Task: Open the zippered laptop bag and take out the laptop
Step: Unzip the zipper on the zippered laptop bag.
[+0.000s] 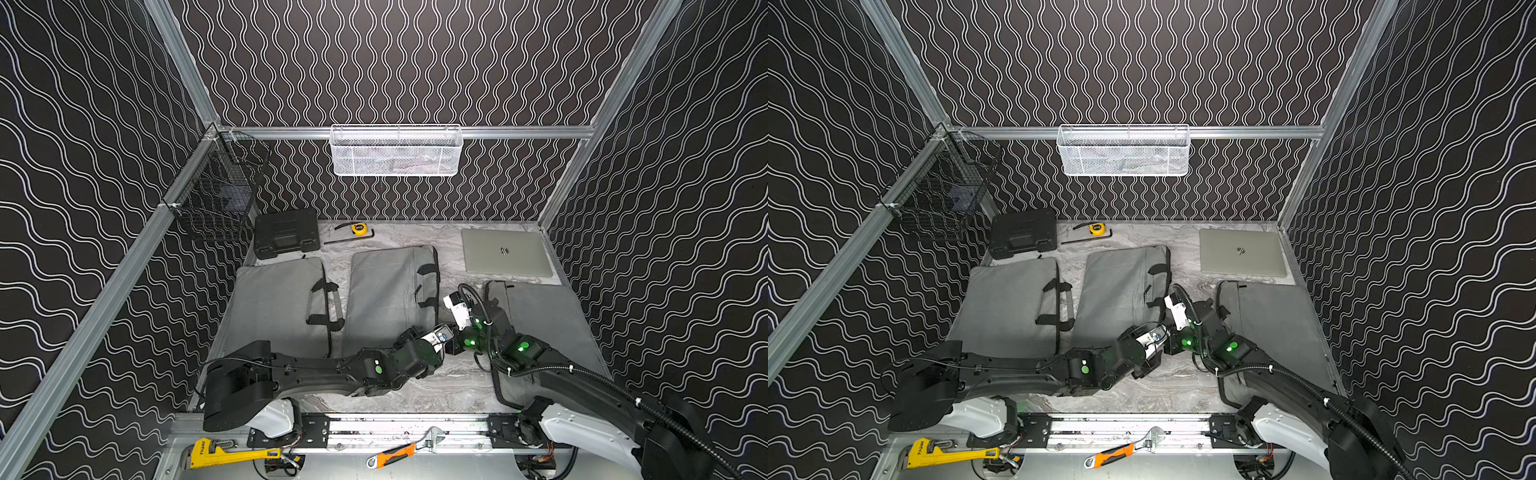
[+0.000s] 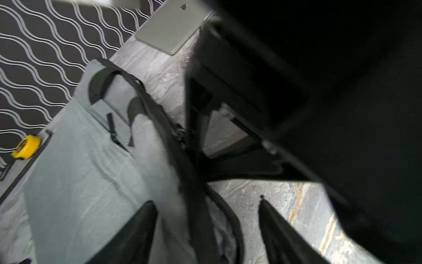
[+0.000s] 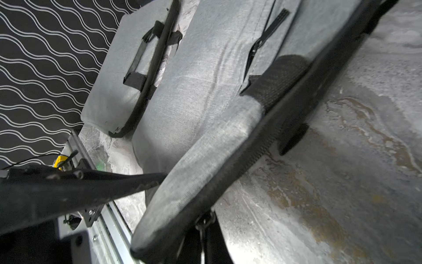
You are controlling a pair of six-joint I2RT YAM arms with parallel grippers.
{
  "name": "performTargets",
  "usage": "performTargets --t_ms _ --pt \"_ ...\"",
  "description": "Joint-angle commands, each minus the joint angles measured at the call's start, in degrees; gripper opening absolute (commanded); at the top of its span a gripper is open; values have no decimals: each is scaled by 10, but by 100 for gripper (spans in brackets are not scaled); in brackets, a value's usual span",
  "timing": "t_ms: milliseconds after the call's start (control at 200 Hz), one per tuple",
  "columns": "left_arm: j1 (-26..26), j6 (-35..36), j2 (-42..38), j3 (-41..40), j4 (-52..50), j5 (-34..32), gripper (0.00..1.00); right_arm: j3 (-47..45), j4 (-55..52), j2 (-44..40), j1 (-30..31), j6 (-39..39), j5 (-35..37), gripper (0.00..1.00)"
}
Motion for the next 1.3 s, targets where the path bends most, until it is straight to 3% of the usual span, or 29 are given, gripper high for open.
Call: performTargets --t_ms 0,90,225,561,926,1251,1296 --pt "1 32 -14 -1 11 -12 33 38 -17 -1 3 -42 -2 0" --pt "1 40 -27 -11 7 -4 0 64 -61 6 1 -63 58 0" --pt "1 44 -52 -34 -1 4 0 103 -101 35 -18 -98 89 0" --pt "1 72 -136 -105 30 65 0 172 -143 103 -139 -122 63 0" --pt "1 60 -168 -130 14 105 0 196 -102 162 -148 -130 48 0" --pt "1 39 -213 -160 -18 117 0 226 -85 180 -193 -133 29 0" --pt "3 45 -201 -155 -22 121 12 218 -81 175 -193 -130 24 0"
